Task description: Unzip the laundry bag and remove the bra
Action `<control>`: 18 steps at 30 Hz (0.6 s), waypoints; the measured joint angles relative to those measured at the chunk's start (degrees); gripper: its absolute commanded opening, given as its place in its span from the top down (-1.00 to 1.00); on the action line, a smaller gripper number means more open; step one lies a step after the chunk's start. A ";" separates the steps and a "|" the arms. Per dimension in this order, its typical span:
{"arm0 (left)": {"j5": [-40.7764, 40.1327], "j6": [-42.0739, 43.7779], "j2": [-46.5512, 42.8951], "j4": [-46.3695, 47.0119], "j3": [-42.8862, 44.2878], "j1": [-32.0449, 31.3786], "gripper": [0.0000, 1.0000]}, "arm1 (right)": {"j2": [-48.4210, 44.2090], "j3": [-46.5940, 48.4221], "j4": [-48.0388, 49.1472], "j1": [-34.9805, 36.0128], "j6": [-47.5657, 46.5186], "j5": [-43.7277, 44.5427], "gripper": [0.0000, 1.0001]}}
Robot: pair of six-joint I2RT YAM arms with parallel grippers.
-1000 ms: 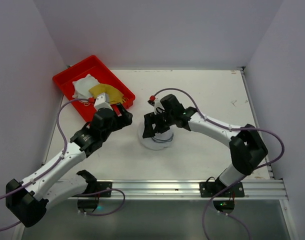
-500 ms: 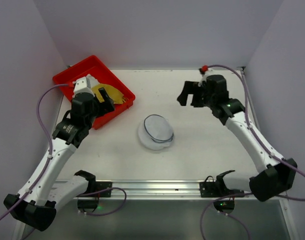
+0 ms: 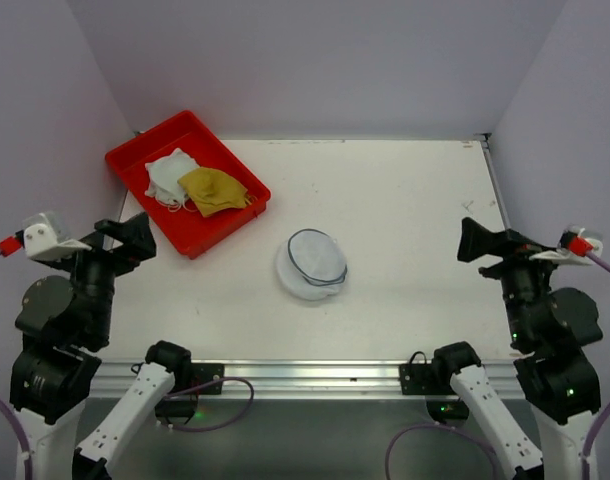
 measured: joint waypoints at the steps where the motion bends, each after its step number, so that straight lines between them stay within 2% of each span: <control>1: -1.01 0.33 -1.36 -0.31 0.66 0.02 -1.00 | -2.32 -0.70 -0.11 0.02 -0.22 0.33 -0.97; 9: -5.09 1.38 -7.61 -4.90 0.94 0.07 -1.00 | -11.85 -2.27 -1.92 0.02 -3.43 0.13 -0.97; 18: -5.73 1.09 -9.53 -8.87 -0.94 0.07 -1.00 | -14.82 -4.70 -2.64 0.02 -5.57 -0.13 -0.97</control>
